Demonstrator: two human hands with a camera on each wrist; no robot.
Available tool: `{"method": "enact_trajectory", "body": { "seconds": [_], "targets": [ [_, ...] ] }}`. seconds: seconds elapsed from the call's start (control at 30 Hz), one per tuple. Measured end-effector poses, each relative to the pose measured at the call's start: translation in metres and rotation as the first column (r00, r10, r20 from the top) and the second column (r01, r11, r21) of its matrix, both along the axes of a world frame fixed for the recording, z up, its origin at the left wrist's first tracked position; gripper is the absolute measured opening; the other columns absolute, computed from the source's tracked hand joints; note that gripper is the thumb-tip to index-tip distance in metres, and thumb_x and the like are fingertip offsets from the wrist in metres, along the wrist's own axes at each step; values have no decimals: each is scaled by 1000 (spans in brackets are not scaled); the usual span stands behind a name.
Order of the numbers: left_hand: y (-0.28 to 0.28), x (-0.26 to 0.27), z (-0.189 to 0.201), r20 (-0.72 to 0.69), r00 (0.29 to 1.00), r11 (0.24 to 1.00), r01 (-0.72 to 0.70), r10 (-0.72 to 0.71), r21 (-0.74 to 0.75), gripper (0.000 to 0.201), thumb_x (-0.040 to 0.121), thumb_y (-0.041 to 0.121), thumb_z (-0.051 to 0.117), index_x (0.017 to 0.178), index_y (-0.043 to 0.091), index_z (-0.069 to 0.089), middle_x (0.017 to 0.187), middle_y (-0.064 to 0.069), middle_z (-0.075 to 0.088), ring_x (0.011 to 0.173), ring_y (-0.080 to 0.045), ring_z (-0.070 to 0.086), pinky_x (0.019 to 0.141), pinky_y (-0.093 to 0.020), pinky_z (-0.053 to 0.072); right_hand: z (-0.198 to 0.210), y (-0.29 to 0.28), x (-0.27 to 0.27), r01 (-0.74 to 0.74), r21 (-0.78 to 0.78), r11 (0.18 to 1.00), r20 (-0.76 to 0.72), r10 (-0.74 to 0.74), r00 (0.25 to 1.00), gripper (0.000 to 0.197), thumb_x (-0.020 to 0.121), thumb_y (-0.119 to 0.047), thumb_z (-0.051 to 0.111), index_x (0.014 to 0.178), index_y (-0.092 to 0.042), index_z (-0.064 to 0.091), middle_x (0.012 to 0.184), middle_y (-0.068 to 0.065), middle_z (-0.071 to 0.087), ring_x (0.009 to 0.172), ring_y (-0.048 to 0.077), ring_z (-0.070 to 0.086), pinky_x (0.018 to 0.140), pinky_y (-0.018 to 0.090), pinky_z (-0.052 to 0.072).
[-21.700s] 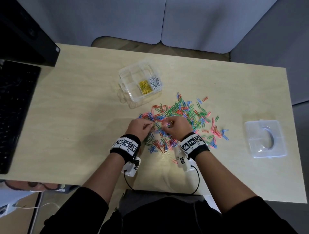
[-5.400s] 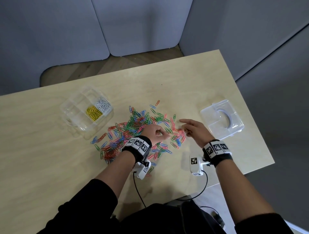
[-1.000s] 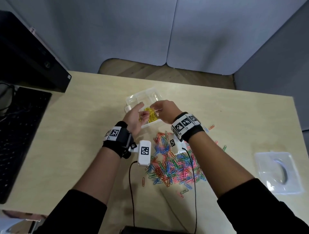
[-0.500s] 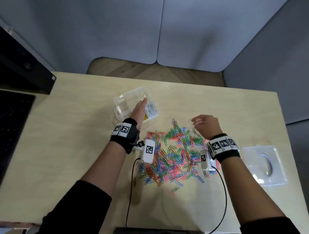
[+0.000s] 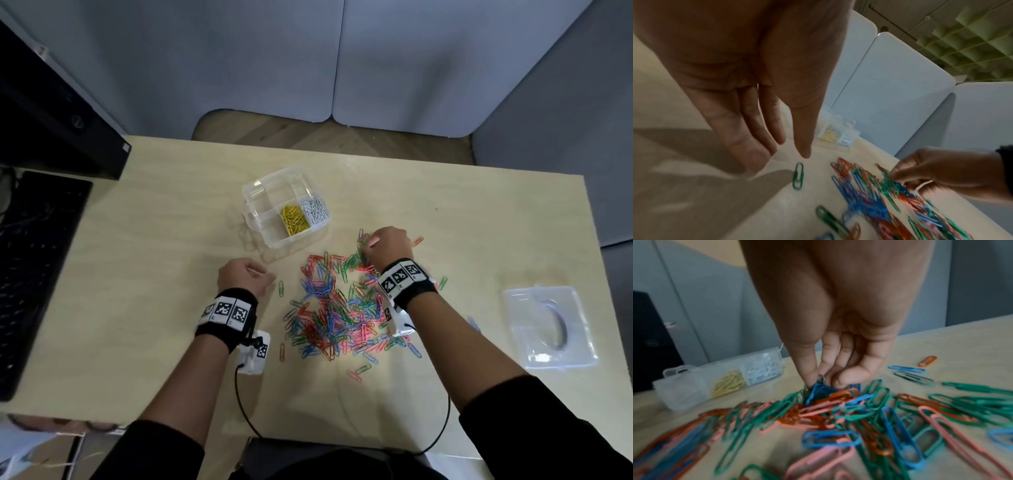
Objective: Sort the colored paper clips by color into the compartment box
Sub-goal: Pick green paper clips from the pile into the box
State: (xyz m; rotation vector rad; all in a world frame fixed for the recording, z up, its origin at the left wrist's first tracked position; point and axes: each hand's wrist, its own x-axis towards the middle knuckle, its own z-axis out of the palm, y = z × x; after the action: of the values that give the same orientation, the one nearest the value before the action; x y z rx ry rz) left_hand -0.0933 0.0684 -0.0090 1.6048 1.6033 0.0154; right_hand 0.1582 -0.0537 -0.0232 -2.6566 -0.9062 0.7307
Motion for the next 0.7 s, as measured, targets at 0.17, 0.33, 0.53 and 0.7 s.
{"method": "enact_trajectory", "body": {
  "seconds": [0.17,0.33,0.53,0.7],
  "targets": [
    [-23,-5,-10,-6,1000,1000,-3,3,-2,29,60,30,93,72,14,71,65,3,69,60,-10,66,62,-19,51,4,-4,0,28,28,999,-117,-25,993,12,79,-12,67,80,-13,78,81,5,75,74,19,71,69,29,59],
    [-30,2,-15,24,999,998,37,-38,44,15,65,17,90,70,16,76,62,3,68,61,-11,66,68,-19,53,10,-29,4,251,209,945,-473,-126,872,13,79,-9,80,91,-9,75,81,13,75,75,24,74,74,33,61],
    [-34,4,-17,14,994,989,105,-107,101,7,73,12,82,78,13,77,74,-2,73,72,-16,68,82,-27,56,3,-34,2,137,200,970,-304,-71,950,22,87,-2,64,103,-7,76,95,14,75,87,25,72,84,31,56],
    [-39,7,-19,-33,988,979,155,-152,135,3,81,14,75,82,11,77,83,-5,74,80,-20,69,78,-21,50,5,-10,-15,-15,141,990,-87,27,996,31,87,2,50,96,-6,78,95,18,73,69,22,62,66,23,48]
  ]
}}
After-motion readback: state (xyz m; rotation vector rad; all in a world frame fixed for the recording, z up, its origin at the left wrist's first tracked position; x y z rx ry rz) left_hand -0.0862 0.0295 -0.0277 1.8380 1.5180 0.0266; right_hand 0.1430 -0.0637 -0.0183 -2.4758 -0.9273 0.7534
